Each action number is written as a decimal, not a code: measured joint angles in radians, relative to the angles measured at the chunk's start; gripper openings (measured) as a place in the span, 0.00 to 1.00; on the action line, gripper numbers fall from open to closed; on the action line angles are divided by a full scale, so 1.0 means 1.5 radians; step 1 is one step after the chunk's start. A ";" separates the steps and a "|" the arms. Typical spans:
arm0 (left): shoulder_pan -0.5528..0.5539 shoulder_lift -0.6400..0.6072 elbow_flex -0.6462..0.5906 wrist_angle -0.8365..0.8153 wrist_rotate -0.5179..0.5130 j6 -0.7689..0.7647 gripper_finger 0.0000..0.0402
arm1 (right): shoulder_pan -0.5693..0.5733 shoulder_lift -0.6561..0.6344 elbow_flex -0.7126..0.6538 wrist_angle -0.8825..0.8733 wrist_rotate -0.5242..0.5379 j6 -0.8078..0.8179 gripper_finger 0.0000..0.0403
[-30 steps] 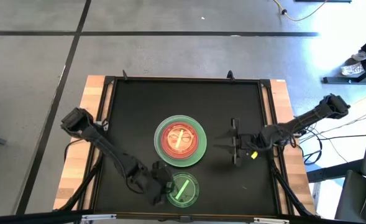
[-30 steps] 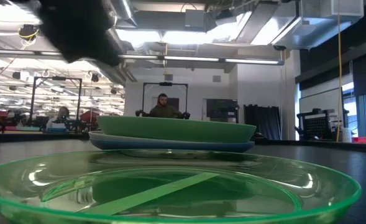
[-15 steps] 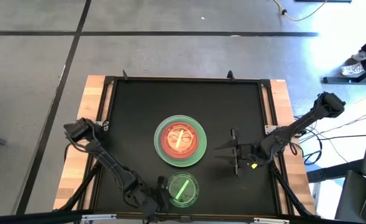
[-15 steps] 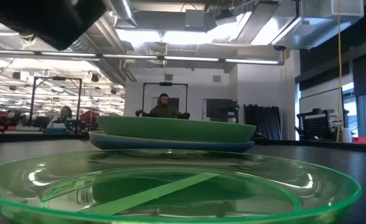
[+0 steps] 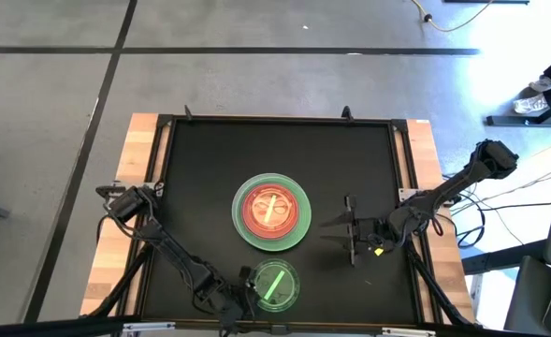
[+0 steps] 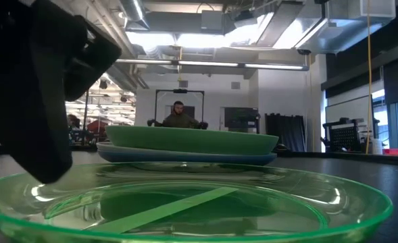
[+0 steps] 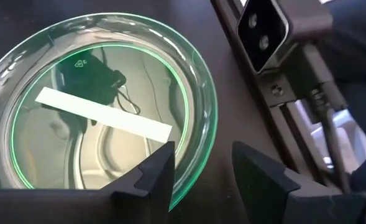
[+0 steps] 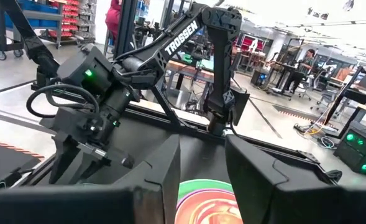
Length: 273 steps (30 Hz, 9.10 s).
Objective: Stack plastic plates
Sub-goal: Stack the green plate on top of the other green plate, then return to Home Position
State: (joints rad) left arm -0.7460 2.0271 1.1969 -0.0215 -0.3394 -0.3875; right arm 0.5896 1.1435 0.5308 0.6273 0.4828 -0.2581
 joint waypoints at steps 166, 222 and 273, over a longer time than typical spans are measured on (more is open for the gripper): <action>0.365 -0.831 -0.581 0.062 -0.033 0.157 0.13 | -0.252 -0.010 -0.081 -0.101 -0.130 0.200 0.19; 0.443 -1.239 -0.793 0.055 -0.008 0.176 0.02 | -0.454 -0.631 -0.349 -0.407 -0.319 0.307 0.01; 0.443 -1.239 -0.793 0.055 -0.007 0.177 0.02 | -0.454 -0.631 -0.349 -0.410 -0.317 0.328 0.01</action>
State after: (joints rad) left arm -0.0814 0.1688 0.0078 0.0605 -0.3504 -0.1223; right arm -0.0917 0.1974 0.0078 0.0127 0.0067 0.2337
